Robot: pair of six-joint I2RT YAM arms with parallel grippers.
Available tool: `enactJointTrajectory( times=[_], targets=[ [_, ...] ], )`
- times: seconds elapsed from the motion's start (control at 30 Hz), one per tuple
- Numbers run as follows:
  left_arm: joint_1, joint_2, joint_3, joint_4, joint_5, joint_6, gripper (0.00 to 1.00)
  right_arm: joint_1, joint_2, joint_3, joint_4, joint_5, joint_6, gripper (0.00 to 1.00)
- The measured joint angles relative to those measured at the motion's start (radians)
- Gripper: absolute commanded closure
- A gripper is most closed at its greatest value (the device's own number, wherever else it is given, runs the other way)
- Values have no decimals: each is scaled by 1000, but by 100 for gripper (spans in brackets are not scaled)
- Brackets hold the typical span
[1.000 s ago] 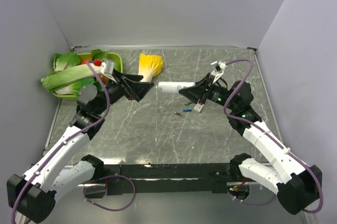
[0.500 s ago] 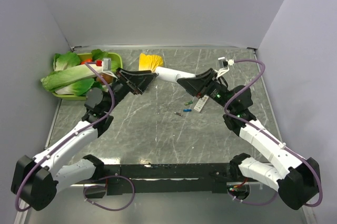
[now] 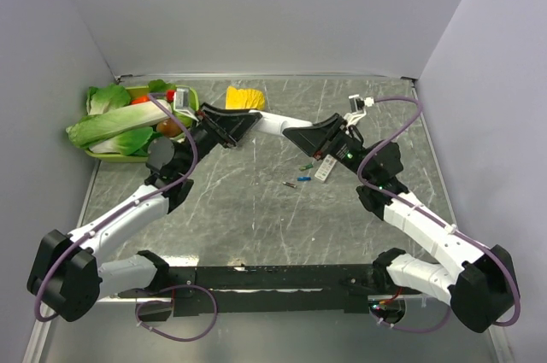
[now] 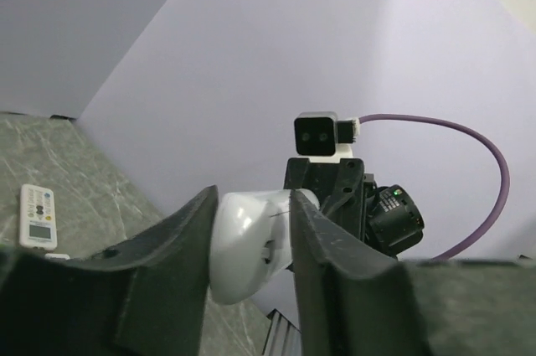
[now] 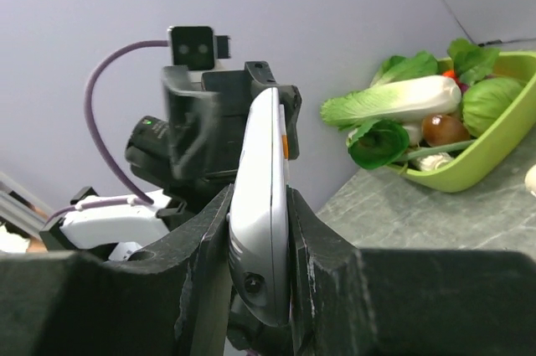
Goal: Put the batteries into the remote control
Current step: Adjust the remote control.
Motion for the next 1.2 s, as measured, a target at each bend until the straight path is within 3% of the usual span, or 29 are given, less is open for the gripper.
enactJointTrajectory(
  times=[0.07,0.17,0.2,0.27,0.33,0.4,0.47,0.67,0.83,1.0,1.2],
  targets=[
    [3,2,0,1,-3,-1,80,1,-2,-1,22,-2,8,94],
    [5,3,0,25,1,-18,95,2,-2,-11,45,-1,38,81],
    [5,3,0,30,2,-24,98,2,-2,-16,55,-1,45,73],
    [4,-1,0,36,5,-39,99,2,-2,-26,73,-1,60,64],
    [4,-11,0,23,9,-40,99,2,-4,-28,74,-7,61,48],
    [4,-28,1,-2,11,-18,99,1,-11,-28,16,-23,11,30],
    [11,-56,2,-67,16,20,99,-1,-13,-26,-65,-43,-56,22],
    [76,-122,31,-277,16,114,99,-14,-29,122,-483,-63,-392,8],
    [88,-128,116,-474,20,172,99,-10,-43,267,-715,-50,-674,3],
    [89,-119,210,-632,18,200,99,74,-40,315,-835,42,-911,1],
    [89,-95,243,-738,23,198,99,231,-3,315,-858,245,-1111,1]
  ],
)
